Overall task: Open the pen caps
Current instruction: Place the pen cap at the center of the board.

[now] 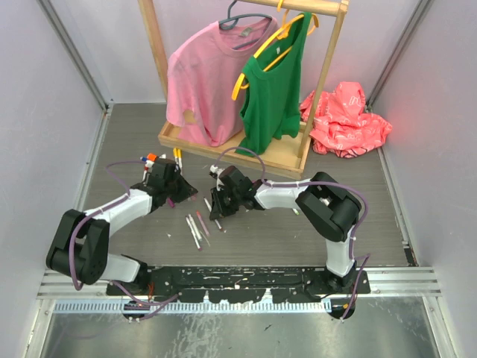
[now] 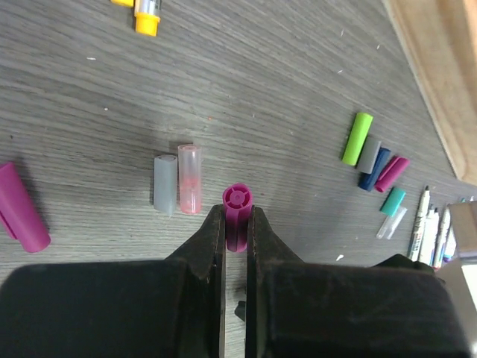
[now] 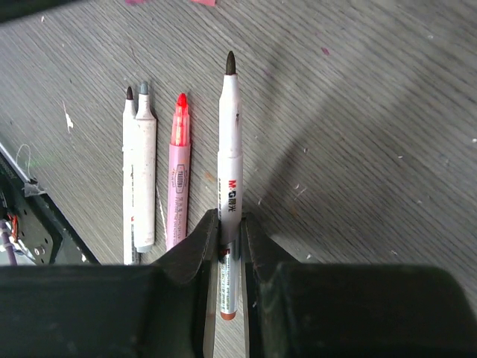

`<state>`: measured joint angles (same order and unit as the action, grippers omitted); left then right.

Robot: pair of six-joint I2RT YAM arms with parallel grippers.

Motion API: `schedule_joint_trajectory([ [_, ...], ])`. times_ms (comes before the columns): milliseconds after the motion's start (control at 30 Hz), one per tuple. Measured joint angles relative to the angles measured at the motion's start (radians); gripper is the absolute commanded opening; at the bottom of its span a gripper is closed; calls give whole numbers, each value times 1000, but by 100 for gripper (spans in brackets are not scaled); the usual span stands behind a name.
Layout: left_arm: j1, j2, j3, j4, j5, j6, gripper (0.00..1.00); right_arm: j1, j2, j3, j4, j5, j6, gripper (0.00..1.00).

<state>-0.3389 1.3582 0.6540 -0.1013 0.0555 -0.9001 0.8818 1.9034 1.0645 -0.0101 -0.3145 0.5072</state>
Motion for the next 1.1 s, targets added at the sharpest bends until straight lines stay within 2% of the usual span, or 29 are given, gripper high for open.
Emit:
schedule_joint_trajectory([
  [333, -35, 109, 56, -13, -39, 8, 0, 0, 8, 13, -5, -3, 1, 29],
  [533, -36, 161, 76, -14, -49, 24, 4, 0, 9, 21, -14, -5, 0, 30],
  [1100, -43, 201, 101, -31, -51, 31, 26, -5, 9, 26, -28, -5, -2, 31],
])
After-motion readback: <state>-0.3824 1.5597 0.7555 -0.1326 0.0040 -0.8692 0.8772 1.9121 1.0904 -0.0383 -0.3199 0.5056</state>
